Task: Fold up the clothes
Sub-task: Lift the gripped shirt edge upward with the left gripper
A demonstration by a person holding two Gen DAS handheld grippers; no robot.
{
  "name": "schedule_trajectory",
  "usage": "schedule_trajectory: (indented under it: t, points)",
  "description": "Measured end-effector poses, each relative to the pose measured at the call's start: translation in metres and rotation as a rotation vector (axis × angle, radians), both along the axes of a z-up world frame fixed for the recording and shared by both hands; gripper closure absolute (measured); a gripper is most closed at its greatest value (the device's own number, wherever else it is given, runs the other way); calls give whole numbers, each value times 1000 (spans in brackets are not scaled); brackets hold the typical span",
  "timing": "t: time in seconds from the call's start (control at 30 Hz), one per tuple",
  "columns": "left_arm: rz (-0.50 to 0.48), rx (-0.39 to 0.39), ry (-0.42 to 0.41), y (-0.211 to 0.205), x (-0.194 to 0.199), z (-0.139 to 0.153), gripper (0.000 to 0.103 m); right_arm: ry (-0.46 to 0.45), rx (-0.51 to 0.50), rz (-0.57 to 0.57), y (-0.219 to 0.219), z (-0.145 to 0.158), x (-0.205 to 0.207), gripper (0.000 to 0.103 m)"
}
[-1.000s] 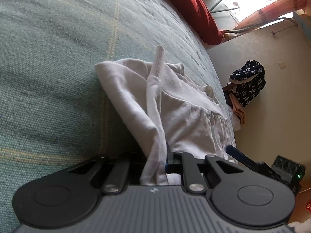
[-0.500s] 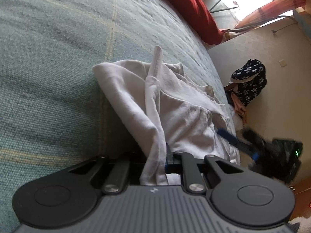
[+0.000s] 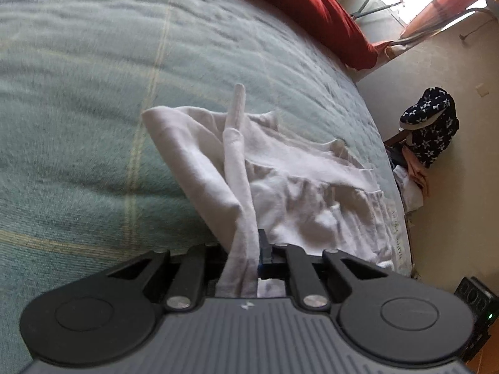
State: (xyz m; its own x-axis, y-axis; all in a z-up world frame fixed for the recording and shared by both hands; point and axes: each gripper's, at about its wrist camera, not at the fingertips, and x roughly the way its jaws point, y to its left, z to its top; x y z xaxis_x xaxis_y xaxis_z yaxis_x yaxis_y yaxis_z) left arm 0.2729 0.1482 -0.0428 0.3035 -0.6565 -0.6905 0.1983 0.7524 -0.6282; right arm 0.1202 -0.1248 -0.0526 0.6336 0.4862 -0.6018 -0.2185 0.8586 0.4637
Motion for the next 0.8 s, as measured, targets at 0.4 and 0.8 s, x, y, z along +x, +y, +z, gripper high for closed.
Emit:
schedule_trajectory:
  t: [0.4, 0.8]
  points:
    - [3, -49, -67, -38, -11, 55, 93, -75, -48, -10, -17, 12, -26, 0]
    - [-11, -70, -62, -114, -12, 90, 93, -131, -78, -60, -47, 20, -54, 0]
